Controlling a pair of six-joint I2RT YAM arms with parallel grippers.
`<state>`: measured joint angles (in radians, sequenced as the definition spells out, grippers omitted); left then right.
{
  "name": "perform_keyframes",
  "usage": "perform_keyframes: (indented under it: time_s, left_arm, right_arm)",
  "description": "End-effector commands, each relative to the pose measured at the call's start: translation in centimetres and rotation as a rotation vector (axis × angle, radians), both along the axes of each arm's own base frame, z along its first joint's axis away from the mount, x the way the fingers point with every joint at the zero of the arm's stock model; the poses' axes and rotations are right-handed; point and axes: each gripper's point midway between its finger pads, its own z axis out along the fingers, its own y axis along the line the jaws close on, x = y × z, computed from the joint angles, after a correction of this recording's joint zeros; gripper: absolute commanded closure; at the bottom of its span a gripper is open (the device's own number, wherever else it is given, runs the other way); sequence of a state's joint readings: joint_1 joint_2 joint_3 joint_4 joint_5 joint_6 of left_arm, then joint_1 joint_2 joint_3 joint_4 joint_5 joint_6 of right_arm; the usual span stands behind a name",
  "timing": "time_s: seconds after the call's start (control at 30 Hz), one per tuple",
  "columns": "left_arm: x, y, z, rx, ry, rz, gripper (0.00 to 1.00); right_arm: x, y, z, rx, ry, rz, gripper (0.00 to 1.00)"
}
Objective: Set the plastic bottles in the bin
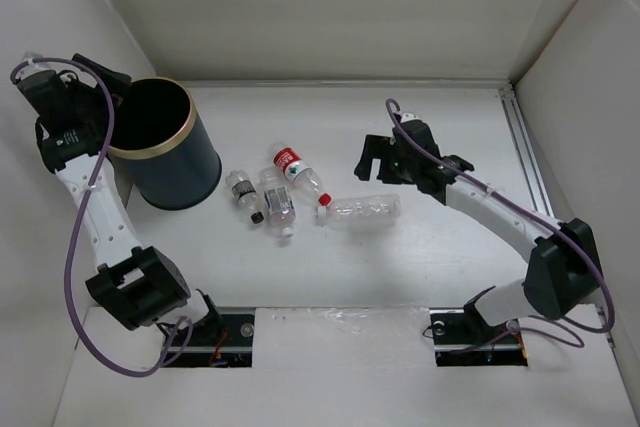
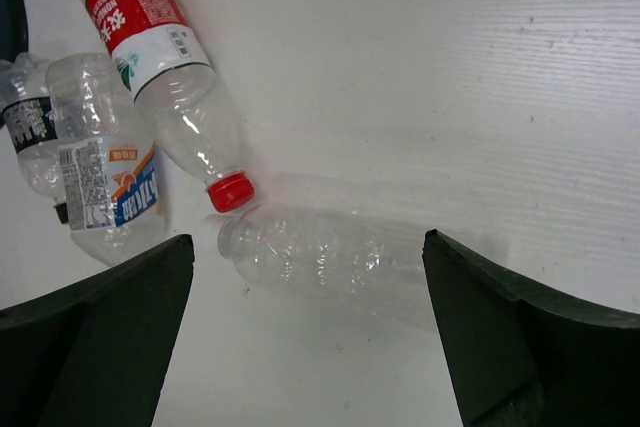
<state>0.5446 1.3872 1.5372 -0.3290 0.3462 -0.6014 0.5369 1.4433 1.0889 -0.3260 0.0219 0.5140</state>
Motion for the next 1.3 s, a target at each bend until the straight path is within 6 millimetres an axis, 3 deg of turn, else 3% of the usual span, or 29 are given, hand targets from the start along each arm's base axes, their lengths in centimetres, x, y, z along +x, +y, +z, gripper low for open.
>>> perform_keyframes:
  time_s: [0.0,0.07,0.1,0.17,0.2,0.27,0.3,0.37,0.4,0.5,0.53,0.6,0.67,0.87,1.03,1.13,1.17,1.2,1.27]
  left_arm:
    - [-0.4,0.5,3.0,0.061,-0.049,0.030,0.00]
    - [-0.4,0.5,3.7,0.071,-0.048,0.028,0.00]
    - [-0.5,0.6,4.1,0.086,-0.055,0.025,0.00]
    - [-0.9,-2.1,6.2,0.149,-0.082,-0.024,0.00]
    - [-1.1,-3.3,7.1,0.187,-0.087,-0.034,0.00]
    - [-1.7,-6.2,9.2,0.273,-0.097,-0.056,0.00]
    - [-1.7,-9.0,9.6,0.318,-0.104,-0.122,0.00]
    - [-1.8,-11.8,9.5,0.324,-0.113,-0.247,0.00]
    - [-2.2,-14.3,9.1,0.311,-0.130,-0.379,0.00]
    - [-2.5,-18.7,8.2,0.368,-0.152,-0.542,0.00]
    - [-3.0,-22.7,8.1,0.389,-0.169,-0.640,0.00]
    - [-2.9,-27.4,6.1,0.412,-0.139,-0.789,0.00]
    - [-3.0,-29.4,5.6,0.397,-0.153,-0.864,0.00]
    - [-3.9,-32.3,3.2,0.315,-0.201,-1.040,0.00]
    - [-4.1,-32.3,2.9,0.314,-0.201,-1.040,0.00]
    - [-4.1,-32.5,2.8,0.312,-0.205,-1.050,0.00]
    - [-4.1,-32.5,2.8,0.312,-0.205,-1.050,0.00]
    - [-4.1,-32.6,2.5,0.308,-0.206,-1.060,0.00]
    - [-3.9,-32.7,1.8,0.292,-0.184,-1.062,0.00]
  right_arm:
    - [-0.3,-1.1,4.0,-0.004,-0.092,-0.158,0.00]
    - [-1.0,-1.4,6.1,0.024,-0.141,-0.215,0.00]
    - [-2.0,-0.6,6.7,0.061,-0.137,-0.228,0.00]
    - [-3.5,-0.6,7.9,0.119,-0.136,-0.263,0.00]
    - [-3.7,-0.9,8.6,0.198,-0.120,-0.363,0.00]
    - [-5.7,-1.9,7.0,0.218,-0.031,-0.496,0.00]
    - [-6.2,-2.8,6.6,0.232,-0.034,-0.584,0.00]
    - [-8.0,-2.6,5.0,0.298,0.023,-0.688,0.00]
    - [-8.3,-2.7,4.5,0.315,0.034,-0.731,0.00]
    - [-9.2,-3.4,2.3,0.329,0.111,-0.853,0.00]
    - [-9.3,-3.6,1.8,0.341,0.121,-0.876,0.00]
    - [-8.6,-2.8,0.5,0.382,0.160,-0.896,0.00]
    - [-8.4,-2.7,-0.3,0.384,0.176,-0.912,0.00]
    - [-5.3,-2.8,-3.8,0.399,0.238,-0.989,0.00]
    - [-3.3,-2.0,-6.7,0.416,0.335,-0.999,0.00]
    - [-3.2,-1.9,-9.8,0.371,0.402,-1.031,0.00]
    - [-2.4,-1.6,-9.9,0.394,0.405,-1.032,0.01]
    - [-2.5,-1.3,-11.3,0.365,0.436,-1.034,0.01]
    - [-2.4,-0.6,-12.1,0.356,0.466,-1.013,0.06]
